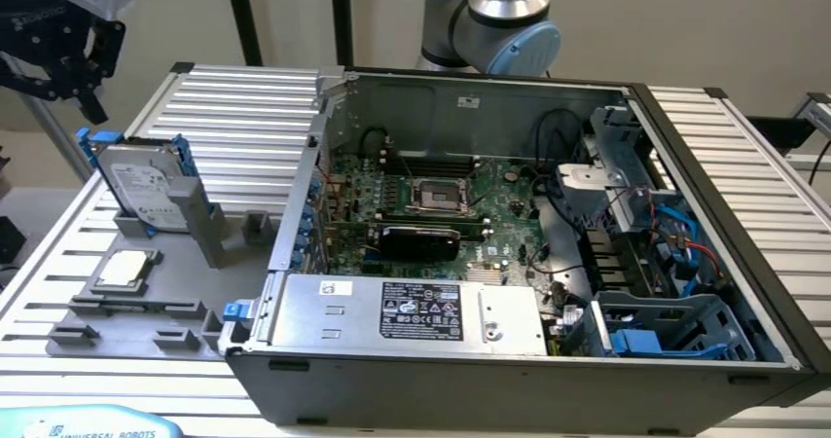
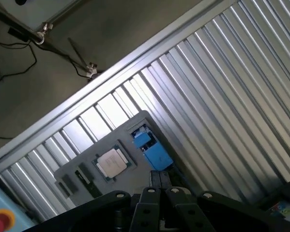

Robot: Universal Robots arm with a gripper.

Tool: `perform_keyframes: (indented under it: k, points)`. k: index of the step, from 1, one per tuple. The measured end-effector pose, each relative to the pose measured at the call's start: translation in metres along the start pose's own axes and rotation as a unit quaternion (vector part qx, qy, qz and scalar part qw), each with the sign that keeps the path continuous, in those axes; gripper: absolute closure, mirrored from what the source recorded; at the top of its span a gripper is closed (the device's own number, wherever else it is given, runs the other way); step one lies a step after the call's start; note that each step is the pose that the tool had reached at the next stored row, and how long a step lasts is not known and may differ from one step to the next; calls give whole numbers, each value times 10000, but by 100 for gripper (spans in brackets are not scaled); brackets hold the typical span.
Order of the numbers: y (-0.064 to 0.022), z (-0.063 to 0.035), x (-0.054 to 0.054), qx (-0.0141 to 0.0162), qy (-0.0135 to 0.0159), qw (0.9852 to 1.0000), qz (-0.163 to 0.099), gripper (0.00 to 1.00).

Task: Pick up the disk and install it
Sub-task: 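Pick up the disk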

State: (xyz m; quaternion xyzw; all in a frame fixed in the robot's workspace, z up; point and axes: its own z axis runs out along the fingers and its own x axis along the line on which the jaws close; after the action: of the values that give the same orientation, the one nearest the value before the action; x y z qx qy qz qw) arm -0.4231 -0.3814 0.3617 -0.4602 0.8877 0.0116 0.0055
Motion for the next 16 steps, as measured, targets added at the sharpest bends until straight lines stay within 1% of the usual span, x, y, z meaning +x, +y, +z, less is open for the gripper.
perform_keyframes:
  k: [2,4,6,8,12,16]
  points:
    - [0,0,0,5,-4,9998,-183,89]
    - [1,1,0,3,-2,9993,-368,89]
    - [1,2,-1,-1,1,9985,-548,89]
    - [2,2,-2,-5,4,9974,-727,89]
    - [2,4,-3,-13,9,9940,-1090,89]
    - [4,10,-4,-21,15,9895,-1446,89]
